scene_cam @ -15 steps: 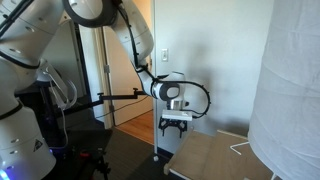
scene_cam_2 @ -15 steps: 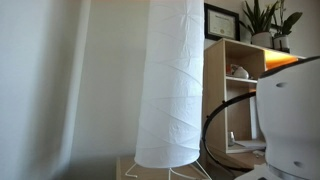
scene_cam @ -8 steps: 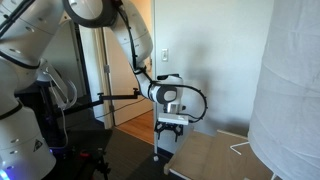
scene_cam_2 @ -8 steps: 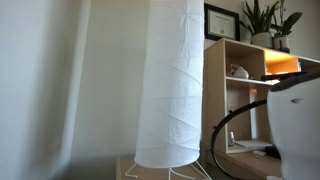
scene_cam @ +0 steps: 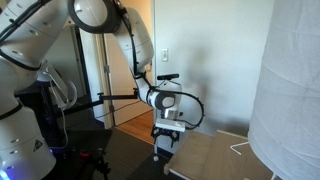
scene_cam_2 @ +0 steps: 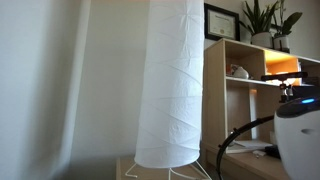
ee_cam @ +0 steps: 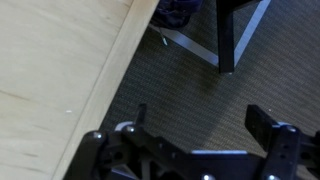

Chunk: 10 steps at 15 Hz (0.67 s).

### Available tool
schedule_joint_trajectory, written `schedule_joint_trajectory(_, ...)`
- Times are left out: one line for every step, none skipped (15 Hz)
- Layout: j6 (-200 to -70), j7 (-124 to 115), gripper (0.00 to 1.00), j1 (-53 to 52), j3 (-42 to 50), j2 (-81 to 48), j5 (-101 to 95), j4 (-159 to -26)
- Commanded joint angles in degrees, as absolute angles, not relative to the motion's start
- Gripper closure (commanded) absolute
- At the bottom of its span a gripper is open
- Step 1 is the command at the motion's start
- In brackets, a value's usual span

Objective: Close the drawer on the right

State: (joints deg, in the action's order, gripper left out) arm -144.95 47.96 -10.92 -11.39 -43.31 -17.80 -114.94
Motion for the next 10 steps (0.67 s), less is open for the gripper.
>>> schedule_joint_trajectory(-143.85, 48.00, 0.00, -10.55, -11.83, -45.45, -18.67, -113.10)
schedule_joint_trajectory(-143.87, 48.08, 0.00, -10.49, -11.89, -45.95, -18.63, -112.81)
schedule_joint_trajectory(-143.96, 48.20, 0.00, -10.39, -11.93, -46.44, -18.62, -112.57)
schedule_joint_trajectory(-143.93, 48.24, 0.00, -10.38, -11.92, -46.87, -18.64, -112.26)
schedule_joint_trajectory(-143.82, 48.24, 0.00, -10.46, -11.85, -47.42, -18.72, -111.75)
schedule_joint_trajectory(-143.54, 48.46, 0.00, -10.36, -11.89, -47.92, -18.68, -111.30)
schedule_joint_trajectory(-143.69, 48.56, 0.00, -10.23, -11.98, -48.39, -18.57, -110.87)
schedule_joint_trajectory(-143.52, 48.60, 0.00, -10.29, -11.88, -48.77, -18.67, -110.45)
schedule_joint_trajectory(-143.60, 48.42, 0.00, -10.47, -11.70, -49.29, -18.80, -109.88)
schedule_joint_trajectory(-143.22, 48.35, 0.00, -10.49, -11.67, -49.59, -18.74, -109.51)
